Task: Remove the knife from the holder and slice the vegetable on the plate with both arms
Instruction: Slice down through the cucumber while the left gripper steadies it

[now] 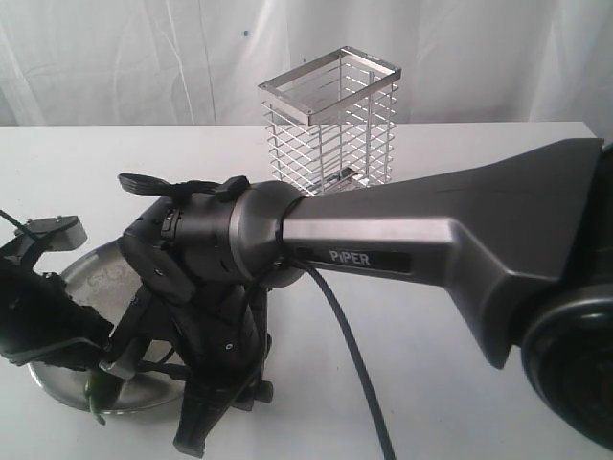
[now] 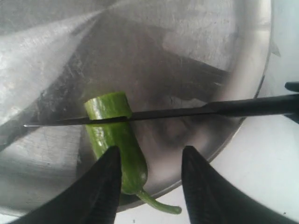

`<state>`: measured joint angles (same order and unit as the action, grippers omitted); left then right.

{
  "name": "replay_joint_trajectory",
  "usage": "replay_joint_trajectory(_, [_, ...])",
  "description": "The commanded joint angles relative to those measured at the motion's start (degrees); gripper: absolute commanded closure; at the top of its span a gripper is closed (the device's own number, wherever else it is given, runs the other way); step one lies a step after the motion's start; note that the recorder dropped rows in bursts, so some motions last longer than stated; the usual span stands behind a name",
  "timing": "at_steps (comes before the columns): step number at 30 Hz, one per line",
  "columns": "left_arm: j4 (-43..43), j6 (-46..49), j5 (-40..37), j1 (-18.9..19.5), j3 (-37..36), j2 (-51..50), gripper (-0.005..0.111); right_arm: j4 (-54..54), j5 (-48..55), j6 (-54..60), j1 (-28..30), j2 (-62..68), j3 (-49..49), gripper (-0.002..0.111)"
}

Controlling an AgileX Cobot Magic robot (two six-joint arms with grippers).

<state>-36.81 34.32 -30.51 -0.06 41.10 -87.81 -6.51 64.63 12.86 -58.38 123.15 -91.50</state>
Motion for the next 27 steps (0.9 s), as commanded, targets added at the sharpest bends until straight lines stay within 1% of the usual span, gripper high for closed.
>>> replay_joint_trajectory(1, [2.06, -1.48, -0.23, -0.9, -0.48, -1.98, 0.06, -0.9, 0.63, -0.17, 0.13, -0.68, -0.4, 0.108])
replay_joint_trajectory(2, [3.32, -2.31, -0.15, -0.9, -0.48, -1.98, 0.06, -0.9, 0.63, -0.17, 0.13, -0.68, -0.4, 0.108])
replay_joint_trajectory(3, [6.6, -5.04, 0.5, -0.9, -0.48, -1.98, 0.06, -0.9, 0.63, -0.17, 0.13, -0.68, -0.4, 0.108])
replay_joint_trajectory(5, [9.42, -7.95, 1.05, -0.9, -0.48, -2.2, 0.06, -0.9, 0.49, -0.17, 0.13, -0.68, -0.4, 0.108])
replay_joint_trajectory(13, [8.53, -8.05, 2.88, -0.9, -0.48, -4.9, 0.06, -1.27, 0.79, -0.17, 0.13, -0.68, -0.4, 0.108])
replay_joint_trajectory(18, [8.53, -8.37, 3.53, -0.9, -0.48, -4.9, 0.06, -6.32, 5.33, -0.17, 0.13, -0.68, -0.4, 0.108])
replay_joint_trajectory(27, [8.53, -8.78, 4.0, -0.9, -0.48, -4.9, 0.06, -9.01, 5.33, 0.25, 0.13, -0.68, -0.4, 0.108])
